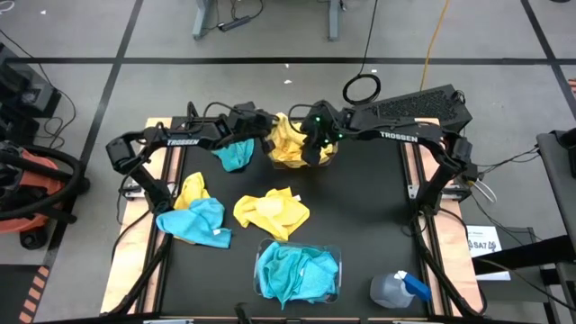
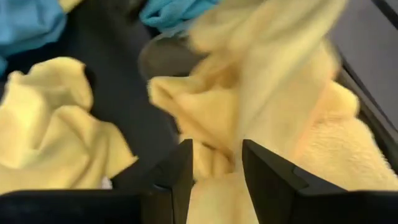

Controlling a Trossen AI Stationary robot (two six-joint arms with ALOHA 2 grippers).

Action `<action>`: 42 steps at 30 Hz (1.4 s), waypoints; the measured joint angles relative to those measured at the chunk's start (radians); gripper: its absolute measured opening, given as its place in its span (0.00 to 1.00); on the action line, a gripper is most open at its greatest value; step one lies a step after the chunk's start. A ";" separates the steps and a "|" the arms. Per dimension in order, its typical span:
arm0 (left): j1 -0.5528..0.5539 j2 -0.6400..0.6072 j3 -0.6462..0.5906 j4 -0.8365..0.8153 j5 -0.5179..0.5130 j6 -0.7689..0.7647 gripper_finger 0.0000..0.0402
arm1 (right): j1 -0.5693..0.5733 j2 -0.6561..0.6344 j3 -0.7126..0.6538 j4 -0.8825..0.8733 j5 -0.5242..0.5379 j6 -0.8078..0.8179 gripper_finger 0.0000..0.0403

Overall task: Sort microfiber towel by color & place in baskets
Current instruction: Put the yellow towel into the top transparent bin

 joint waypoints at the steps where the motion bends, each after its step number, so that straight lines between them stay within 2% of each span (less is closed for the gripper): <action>1: 0.005 0.000 0.000 -0.005 0.007 0.000 0.02 | 0.002 -0.004 0.000 0.007 -0.001 -0.002 0.32; 8: 0.007 0.000 0.000 -0.017 0.119 0.004 0.02 | 0.000 -0.016 0.000 0.149 0.009 -0.006 0.32; 16: 0.003 0.041 0.000 -0.021 0.176 0.002 0.08 | 0.007 0.025 0.001 0.359 0.008 0.001 0.32; 19: -0.007 0.070 0.000 -0.017 0.186 0.002 0.08 | 0.007 0.055 0.001 0.386 0.010 0.001 0.32; 23: -0.020 0.086 -0.001 -0.017 0.190 0.003 0.09 | 0.003 0.097 0.000 0.370 0.090 0.000 0.24; 29: -0.028 0.086 -0.001 -0.021 0.186 0.003 0.09 | -0.017 0.133 0.000 0.351 0.080 -0.015 0.03; 37: -0.034 0.064 -0.001 -0.071 0.209 0.001 0.10 | -0.040 0.188 0.001 0.306 0.083 0.001 0.01; 42: -0.036 0.001 -0.001 -0.113 0.209 0.003 0.23 | -0.044 0.237 0.001 0.286 0.072 0.002 0.01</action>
